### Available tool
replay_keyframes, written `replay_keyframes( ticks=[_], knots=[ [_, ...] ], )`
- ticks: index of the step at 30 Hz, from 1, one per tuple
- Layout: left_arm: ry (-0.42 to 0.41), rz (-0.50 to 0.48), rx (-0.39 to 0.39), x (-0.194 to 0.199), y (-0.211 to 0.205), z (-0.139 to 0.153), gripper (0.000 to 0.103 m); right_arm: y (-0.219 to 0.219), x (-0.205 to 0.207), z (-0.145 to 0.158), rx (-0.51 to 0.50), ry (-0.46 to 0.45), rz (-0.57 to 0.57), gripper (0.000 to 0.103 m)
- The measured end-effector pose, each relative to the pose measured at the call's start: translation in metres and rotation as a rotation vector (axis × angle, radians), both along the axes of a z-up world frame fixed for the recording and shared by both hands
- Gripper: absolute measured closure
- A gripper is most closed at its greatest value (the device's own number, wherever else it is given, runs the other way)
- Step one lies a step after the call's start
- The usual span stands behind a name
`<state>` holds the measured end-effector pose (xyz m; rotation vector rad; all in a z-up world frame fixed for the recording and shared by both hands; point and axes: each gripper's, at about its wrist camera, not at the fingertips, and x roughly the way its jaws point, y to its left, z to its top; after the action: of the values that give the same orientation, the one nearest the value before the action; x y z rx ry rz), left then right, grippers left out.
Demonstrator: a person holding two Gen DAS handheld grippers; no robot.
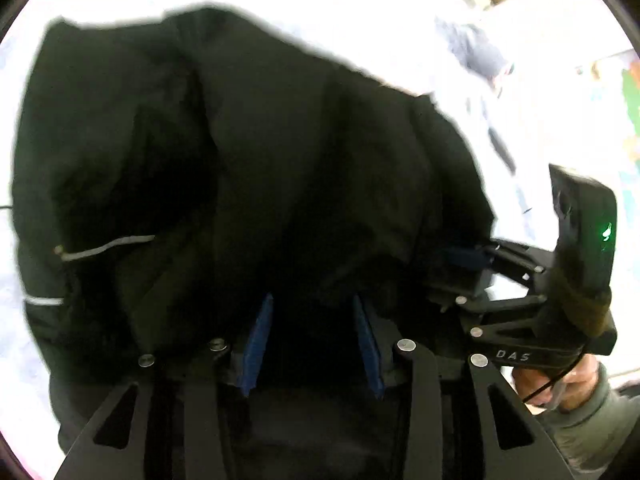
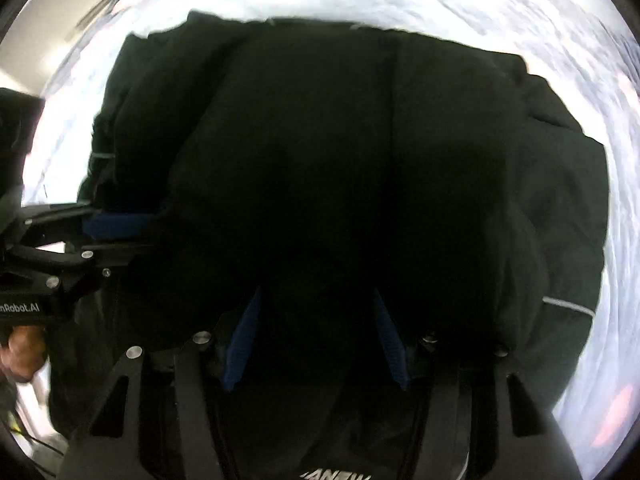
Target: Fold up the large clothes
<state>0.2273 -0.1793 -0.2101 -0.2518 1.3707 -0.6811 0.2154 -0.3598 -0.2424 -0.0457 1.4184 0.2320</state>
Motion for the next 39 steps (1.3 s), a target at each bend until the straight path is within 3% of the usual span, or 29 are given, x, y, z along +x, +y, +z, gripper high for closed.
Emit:
replay_keyframes(
  ticks=[3,5,7,9,10,13,18,21,26,31,36,39],
  knots=[
    [-0.069,-0.047,-0.090,-0.021,0.012,0.037,0.060,-0.001,-0.013,0.038,0.033,-0.066,0.027,0.045],
    [-0.049,-0.056,-0.144,-0.032,0.019,0.043,0.058,-0.004,-0.028,0.058,0.065,-0.118,0.044,0.045],
    [-0.001,-0.034,-0.043,-0.034,0.018,0.020,0.058,-0.005,-0.037,0.053,0.048,-0.102,0.048,0.045],
    [0.074,-0.022,0.058,-0.031,0.012,-0.013,0.069,-0.006,-0.041,0.027,-0.008,-0.041,0.029,0.045],
    [0.114,0.006,0.065,-0.030,0.014,-0.029,0.072,-0.009,-0.041,0.007,0.002,0.001,0.003,0.045],
    [0.107,0.048,0.032,-0.031,0.025,-0.011,0.073,-0.011,-0.039,-0.003,-0.008,0.022,-0.027,0.045],
    [0.000,0.035,0.025,-0.067,0.061,0.046,0.072,-0.027,-0.058,0.041,0.070,-0.024,-0.064,0.045],
    [-0.004,0.114,0.025,-0.094,0.096,0.065,0.061,-0.048,-0.085,0.056,0.102,-0.040,-0.111,0.045],
    [0.004,0.292,0.058,-0.146,0.164,0.077,0.059,-0.077,-0.139,0.065,0.113,-0.014,-0.221,0.045],
    [0.051,0.464,0.060,-0.198,0.230,0.068,0.053,-0.095,-0.187,0.061,0.103,0.010,-0.287,0.045],
    [0.094,0.546,0.092,-0.230,0.244,0.053,0.049,-0.112,-0.218,0.052,0.080,0.045,-0.342,0.045],
    [0.155,0.533,0.103,-0.252,0.251,0.035,0.045,-0.130,-0.241,0.052,0.056,0.067,-0.367,0.044]
  ],
)
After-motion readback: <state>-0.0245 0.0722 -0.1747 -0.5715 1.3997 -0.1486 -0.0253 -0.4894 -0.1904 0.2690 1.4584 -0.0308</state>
